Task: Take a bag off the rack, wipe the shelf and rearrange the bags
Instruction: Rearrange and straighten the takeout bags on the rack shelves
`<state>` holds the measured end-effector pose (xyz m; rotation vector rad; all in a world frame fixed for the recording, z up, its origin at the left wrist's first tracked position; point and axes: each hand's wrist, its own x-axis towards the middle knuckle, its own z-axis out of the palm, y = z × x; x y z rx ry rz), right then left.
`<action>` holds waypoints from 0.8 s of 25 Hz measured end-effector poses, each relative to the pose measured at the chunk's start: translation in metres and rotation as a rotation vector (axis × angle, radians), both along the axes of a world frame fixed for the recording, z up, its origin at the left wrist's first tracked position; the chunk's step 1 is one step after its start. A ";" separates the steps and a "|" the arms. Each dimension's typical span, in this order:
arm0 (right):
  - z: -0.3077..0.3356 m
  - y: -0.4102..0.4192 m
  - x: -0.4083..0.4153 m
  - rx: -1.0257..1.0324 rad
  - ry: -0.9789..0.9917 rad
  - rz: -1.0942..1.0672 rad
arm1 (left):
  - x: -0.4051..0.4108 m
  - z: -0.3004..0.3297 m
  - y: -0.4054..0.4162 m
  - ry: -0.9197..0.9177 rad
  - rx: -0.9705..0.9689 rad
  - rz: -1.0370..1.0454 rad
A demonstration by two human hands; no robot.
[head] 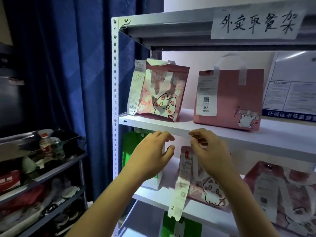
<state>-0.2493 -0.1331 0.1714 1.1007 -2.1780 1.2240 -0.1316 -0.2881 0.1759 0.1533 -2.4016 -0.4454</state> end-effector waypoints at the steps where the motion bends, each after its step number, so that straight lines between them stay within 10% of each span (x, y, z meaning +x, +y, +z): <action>1: 0.003 -0.001 -0.006 0.004 -0.003 -0.003 | -0.006 0.003 -0.003 0.008 0.005 0.008; 20: 0.033 0.108 -0.160 -0.113 -0.050 -0.541 | -0.182 0.054 0.035 -0.007 0.359 -0.070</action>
